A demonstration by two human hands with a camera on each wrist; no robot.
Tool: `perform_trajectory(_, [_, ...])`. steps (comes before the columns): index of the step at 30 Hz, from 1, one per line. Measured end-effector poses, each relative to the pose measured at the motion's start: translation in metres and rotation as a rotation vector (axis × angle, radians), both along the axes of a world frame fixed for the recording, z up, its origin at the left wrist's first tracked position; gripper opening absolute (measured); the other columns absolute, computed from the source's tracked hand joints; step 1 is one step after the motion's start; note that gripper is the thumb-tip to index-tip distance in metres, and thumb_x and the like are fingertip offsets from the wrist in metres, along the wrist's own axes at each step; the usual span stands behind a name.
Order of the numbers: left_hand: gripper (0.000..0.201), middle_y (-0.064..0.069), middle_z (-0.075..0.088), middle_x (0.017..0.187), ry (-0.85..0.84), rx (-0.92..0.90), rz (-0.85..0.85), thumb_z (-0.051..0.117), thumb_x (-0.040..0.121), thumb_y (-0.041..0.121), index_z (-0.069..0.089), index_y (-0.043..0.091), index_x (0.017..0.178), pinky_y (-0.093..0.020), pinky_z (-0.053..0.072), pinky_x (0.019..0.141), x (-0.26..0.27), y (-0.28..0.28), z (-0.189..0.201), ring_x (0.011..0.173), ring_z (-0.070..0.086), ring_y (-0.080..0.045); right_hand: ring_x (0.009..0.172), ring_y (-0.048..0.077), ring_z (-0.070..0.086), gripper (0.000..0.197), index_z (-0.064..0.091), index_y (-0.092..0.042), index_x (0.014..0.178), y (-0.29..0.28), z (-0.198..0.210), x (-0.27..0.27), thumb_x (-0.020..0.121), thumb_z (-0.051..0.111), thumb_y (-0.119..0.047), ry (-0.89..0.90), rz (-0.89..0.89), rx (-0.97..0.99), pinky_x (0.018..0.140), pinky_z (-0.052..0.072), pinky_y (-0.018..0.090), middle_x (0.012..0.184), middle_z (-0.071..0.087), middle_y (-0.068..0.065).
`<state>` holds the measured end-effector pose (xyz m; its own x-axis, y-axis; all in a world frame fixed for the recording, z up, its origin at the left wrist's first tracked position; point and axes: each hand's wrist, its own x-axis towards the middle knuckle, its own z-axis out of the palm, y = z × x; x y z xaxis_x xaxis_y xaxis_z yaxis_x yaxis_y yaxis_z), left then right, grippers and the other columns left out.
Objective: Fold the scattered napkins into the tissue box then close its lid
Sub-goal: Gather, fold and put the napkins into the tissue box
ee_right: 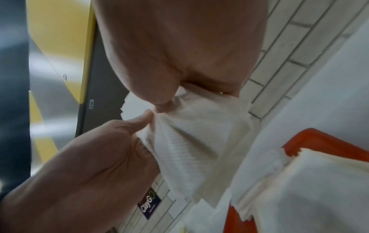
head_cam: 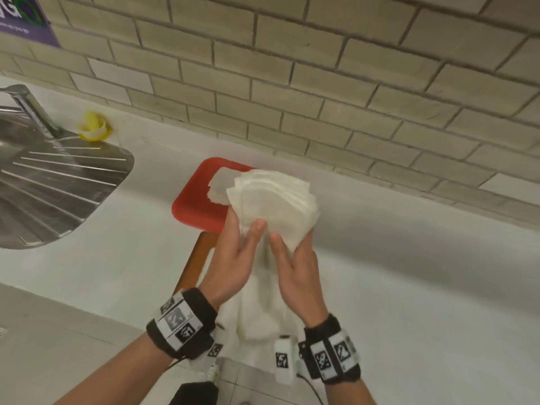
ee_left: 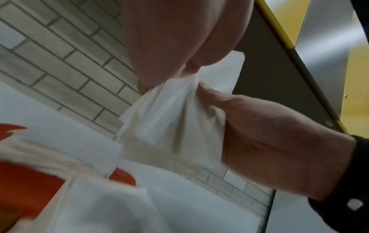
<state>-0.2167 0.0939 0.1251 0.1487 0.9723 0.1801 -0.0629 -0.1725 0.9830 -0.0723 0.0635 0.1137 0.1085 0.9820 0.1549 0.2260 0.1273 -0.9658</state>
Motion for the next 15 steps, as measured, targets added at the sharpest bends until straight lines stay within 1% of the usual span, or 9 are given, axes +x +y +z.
perform_trajectory(2, [0.058, 0.006, 0.060, 0.151, 0.008, -0.037, -0.002, 0.056, 0.111, 0.022, 0.031, 0.022, 0.162, -0.037, 0.052, 0.113, 0.002, -0.021, -0.018, 0.140, 0.058, -0.014, 0.124, -0.001, 0.067, 0.054, 0.031, -0.057, 0.152, -0.020, -0.015, 0.002, 0.109, 0.061, -0.046, 0.025, -0.039, -0.046, 0.102, 0.057, 0.025, 0.137, 0.067, -0.026])
perform_trajectory(3, [0.061, 0.007, 0.058, 0.152, 0.035, -0.061, 0.004, 0.059, 0.109, 0.023, 0.029, 0.023, 0.163, -0.038, 0.050, 0.116, 0.003, -0.029, -0.029, 0.141, 0.057, -0.013, 0.123, 0.000, 0.068, 0.055, 0.031, -0.061, 0.149, -0.028, -0.026, 0.003, 0.107, 0.063, -0.050, 0.022, -0.053, -0.080, 0.101, 0.059, 0.029, 0.137, 0.068, -0.025])
perform_trajectory(5, [0.063, 0.011, 0.059, 0.151, 0.080, -0.140, 0.006, 0.062, 0.106, 0.029, 0.031, 0.024, 0.162, -0.039, 0.048, 0.119, 0.005, -0.042, -0.048, 0.141, 0.056, -0.007, 0.125, 0.003, 0.067, 0.059, 0.031, -0.064, 0.146, -0.039, -0.049, 0.004, 0.101, 0.068, -0.059, -0.011, -0.070, -0.160, 0.105, 0.059, 0.040, 0.139, 0.068, -0.020])
perform_trajectory(7, [0.058, 0.012, 0.063, 0.146, 0.113, -0.173, 0.017, 0.062, 0.107, 0.032, 0.039, 0.022, 0.159, -0.040, 0.049, 0.117, 0.010, -0.052, -0.057, 0.137, 0.059, -0.005, 0.130, 0.006, 0.065, 0.064, 0.032, -0.060, 0.149, -0.048, -0.063, 0.000, 0.098, 0.071, -0.062, -0.028, -0.072, -0.187, 0.109, 0.056, 0.048, 0.144, 0.065, -0.017])
perform_trajectory(8, [0.053, 0.010, 0.065, 0.144, 0.114, -0.161, 0.030, 0.061, 0.108, 0.031, 0.042, 0.020, 0.157, -0.040, 0.050, 0.115, 0.013, -0.054, -0.059, 0.135, 0.061, -0.006, 0.132, 0.008, 0.064, 0.066, 0.033, -0.055, 0.151, -0.051, -0.065, -0.002, 0.098, 0.071, -0.062, -0.019, -0.079, -0.185, 0.110, 0.055, 0.048, 0.145, 0.064, -0.016])
perform_trajectory(10, [0.047, 0.009, 0.067, 0.140, 0.090, -0.144, 0.055, 0.056, 0.110, 0.030, 0.045, 0.018, 0.155, -0.035, 0.053, 0.112, 0.016, -0.057, -0.052, 0.133, 0.063, -0.008, 0.130, 0.005, 0.066, 0.065, 0.033, -0.047, 0.153, -0.053, -0.060, -0.004, 0.100, 0.070, -0.061, 0.021, -0.113, -0.174, 0.110, 0.056, 0.042, 0.143, 0.066, -0.016])
perform_trajectory(12, [0.044, 0.013, 0.066, 0.140, 0.077, -0.109, 0.073, 0.051, 0.112, 0.031, 0.044, 0.020, 0.155, -0.026, 0.054, 0.107, 0.015, -0.056, -0.039, 0.132, 0.062, -0.005, 0.121, 0.002, 0.069, 0.062, 0.030, -0.041, 0.151, -0.053, -0.050, 0.000, 0.104, 0.069, -0.050, 0.057, -0.125, -0.138, 0.101, 0.059, 0.033, 0.138, 0.069, -0.016])
perform_trajectory(14, [0.039, 0.020, 0.066, 0.132, 0.120, -0.113, 0.097, 0.049, 0.114, 0.033, 0.043, 0.023, 0.151, -0.023, 0.056, 0.098, 0.012, -0.053, -0.035, 0.126, 0.064, -0.004, 0.110, 0.004, 0.073, 0.061, 0.024, -0.044, 0.148, -0.056, -0.046, 0.004, 0.106, 0.067, -0.044, 0.027, -0.140, -0.122, 0.089, 0.062, 0.028, 0.132, 0.070, -0.014])
perform_trajectory(15, [0.037, 0.020, 0.066, 0.127, 0.174, -0.146, 0.117, 0.050, 0.114, 0.032, 0.042, 0.022, 0.148, -0.024, 0.056, 0.093, 0.011, -0.050, -0.041, 0.123, 0.065, -0.007, 0.104, 0.006, 0.074, 0.061, 0.021, -0.047, 0.149, -0.058, -0.050, 0.005, 0.107, 0.066, -0.043, -0.015, -0.166, -0.141, 0.085, 0.062, 0.028, 0.127, 0.071, -0.010])
